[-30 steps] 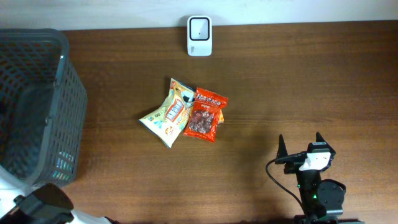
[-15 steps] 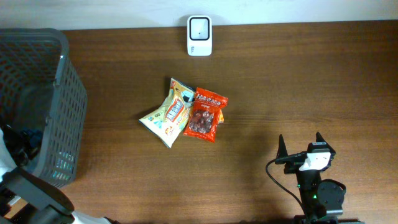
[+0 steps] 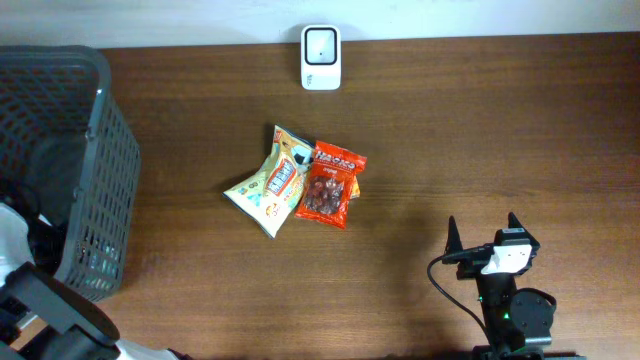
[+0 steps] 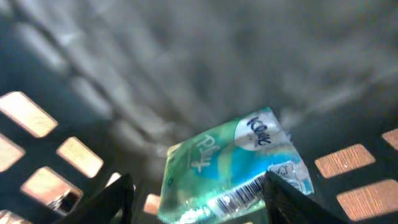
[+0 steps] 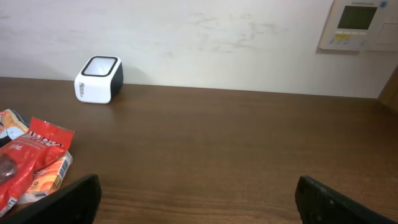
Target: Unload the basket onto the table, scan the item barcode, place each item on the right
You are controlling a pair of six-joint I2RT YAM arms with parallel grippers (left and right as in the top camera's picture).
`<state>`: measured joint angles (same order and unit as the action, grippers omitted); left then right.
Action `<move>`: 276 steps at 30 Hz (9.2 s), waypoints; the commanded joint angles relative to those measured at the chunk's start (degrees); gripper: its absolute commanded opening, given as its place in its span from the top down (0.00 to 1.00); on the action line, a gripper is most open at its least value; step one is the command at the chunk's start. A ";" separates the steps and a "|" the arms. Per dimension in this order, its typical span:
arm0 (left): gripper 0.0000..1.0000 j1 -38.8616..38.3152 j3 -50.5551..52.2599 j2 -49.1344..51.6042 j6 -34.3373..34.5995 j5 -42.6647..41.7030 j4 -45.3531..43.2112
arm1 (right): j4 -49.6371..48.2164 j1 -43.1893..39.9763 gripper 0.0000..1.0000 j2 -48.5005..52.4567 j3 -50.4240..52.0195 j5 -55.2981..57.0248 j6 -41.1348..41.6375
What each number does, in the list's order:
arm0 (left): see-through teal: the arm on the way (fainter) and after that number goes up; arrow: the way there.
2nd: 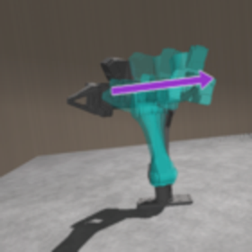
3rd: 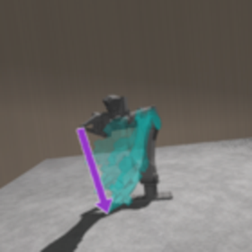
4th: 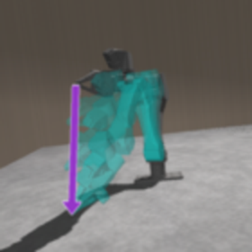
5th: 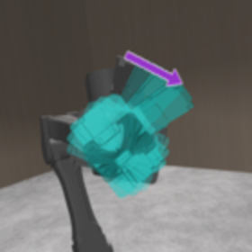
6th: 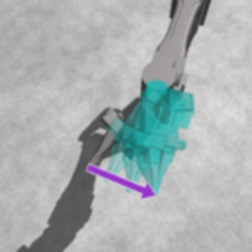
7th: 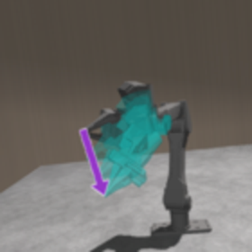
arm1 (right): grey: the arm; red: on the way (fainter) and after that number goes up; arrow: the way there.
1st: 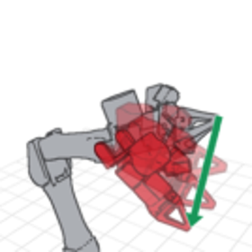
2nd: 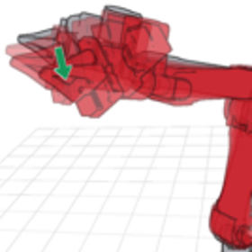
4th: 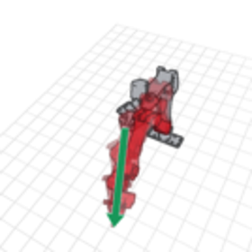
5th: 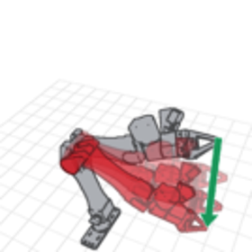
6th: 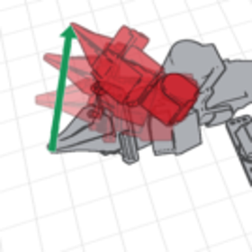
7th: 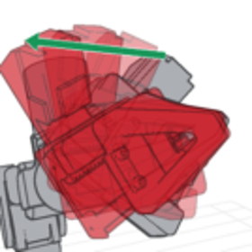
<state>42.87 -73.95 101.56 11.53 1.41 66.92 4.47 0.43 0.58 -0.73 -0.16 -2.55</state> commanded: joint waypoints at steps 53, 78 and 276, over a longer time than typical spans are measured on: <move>0.27 -4.81 -10.23 -0.57 -5.66 -2.99 -0.94 | 0.20 0.31 0.01 -0.22 0.42 0.46 0.17; 0.83 -5.97 1.46 4.57 -3.45 3.58 -13.51 | 0.20 0.33 0.01 -0.22 0.42 0.46 0.17; 0.01 -31.71 -44.96 -20.52 20.79 -0.15 22.82 | 38.53 27.65 0.96 110.07 -81.20 -4.94 28.37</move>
<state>10.85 -118.93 81.12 31.59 1.48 89.80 38.68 28.27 113.71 -77.38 -15.97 29.28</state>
